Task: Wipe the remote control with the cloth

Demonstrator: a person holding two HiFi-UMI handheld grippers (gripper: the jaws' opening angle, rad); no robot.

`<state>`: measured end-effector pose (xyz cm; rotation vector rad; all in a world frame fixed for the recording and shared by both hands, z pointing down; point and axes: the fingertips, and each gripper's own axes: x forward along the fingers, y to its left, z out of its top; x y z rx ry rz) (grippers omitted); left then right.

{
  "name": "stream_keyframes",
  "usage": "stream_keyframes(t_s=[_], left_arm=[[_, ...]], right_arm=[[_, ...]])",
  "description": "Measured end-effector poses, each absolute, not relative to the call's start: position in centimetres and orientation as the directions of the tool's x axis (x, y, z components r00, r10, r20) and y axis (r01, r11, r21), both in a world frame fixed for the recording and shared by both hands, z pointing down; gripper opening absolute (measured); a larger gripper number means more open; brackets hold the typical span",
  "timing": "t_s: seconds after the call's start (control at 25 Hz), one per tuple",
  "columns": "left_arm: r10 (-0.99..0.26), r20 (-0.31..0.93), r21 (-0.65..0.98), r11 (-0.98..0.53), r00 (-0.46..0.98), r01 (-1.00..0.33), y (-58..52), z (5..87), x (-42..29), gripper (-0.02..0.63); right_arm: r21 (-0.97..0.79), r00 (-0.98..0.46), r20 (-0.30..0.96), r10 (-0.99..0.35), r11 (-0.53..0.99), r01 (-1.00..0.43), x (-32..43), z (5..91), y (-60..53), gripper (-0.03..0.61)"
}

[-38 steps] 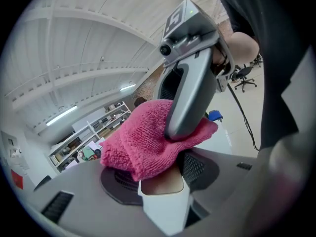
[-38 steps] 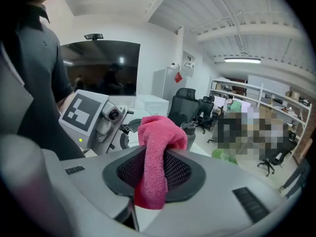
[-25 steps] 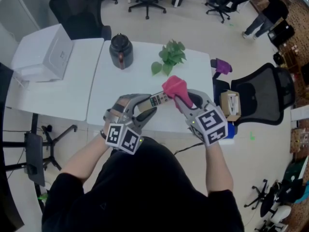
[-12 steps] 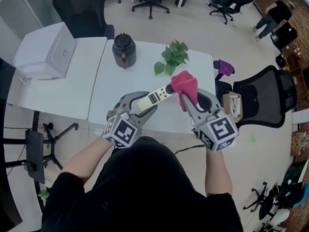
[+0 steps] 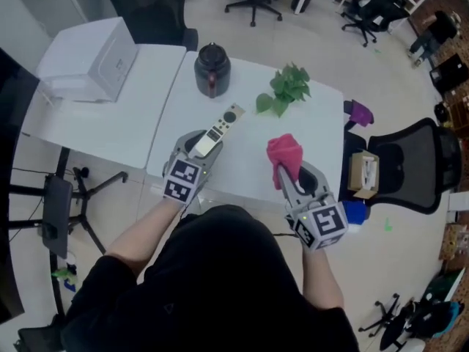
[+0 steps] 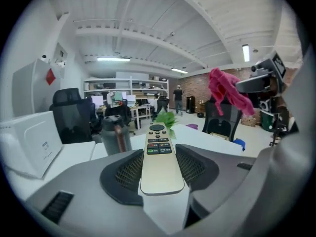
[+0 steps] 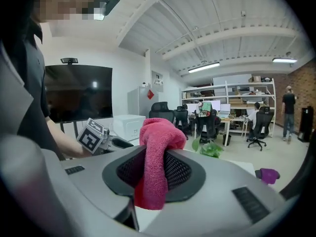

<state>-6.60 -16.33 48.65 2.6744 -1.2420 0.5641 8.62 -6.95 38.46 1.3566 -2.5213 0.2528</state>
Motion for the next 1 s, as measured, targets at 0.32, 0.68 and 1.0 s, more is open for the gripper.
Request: stream_keyframes(t_s=[0.32,0.68,1.0], left_arm=[[-0.78,0.551,-0.031,-0.373,0.296,-0.927,-18.6,58.5,-18.9,0.209],[-0.725,0.674,-0.06,-0.244,0.141,-0.968,-18.9,66.6,-25.3,0.209],[-0.652,0.751,-0.081,-0.25,0.105,-0.965,-18.5,70.2,-25.9,0.21]], right_arm=[[-0.071,-0.519,0.391,-0.76,0.537,-0.841,8.6,42.6,-6.2,0.103],[-0.082,-0.515,0.447,-0.731,0.54,-0.838,8.4,44.7,-6.4,0.103],[-0.085,-0.505,0.486,-0.713,0.537,-0.839,8.5,45.6,-6.4,0.103]])
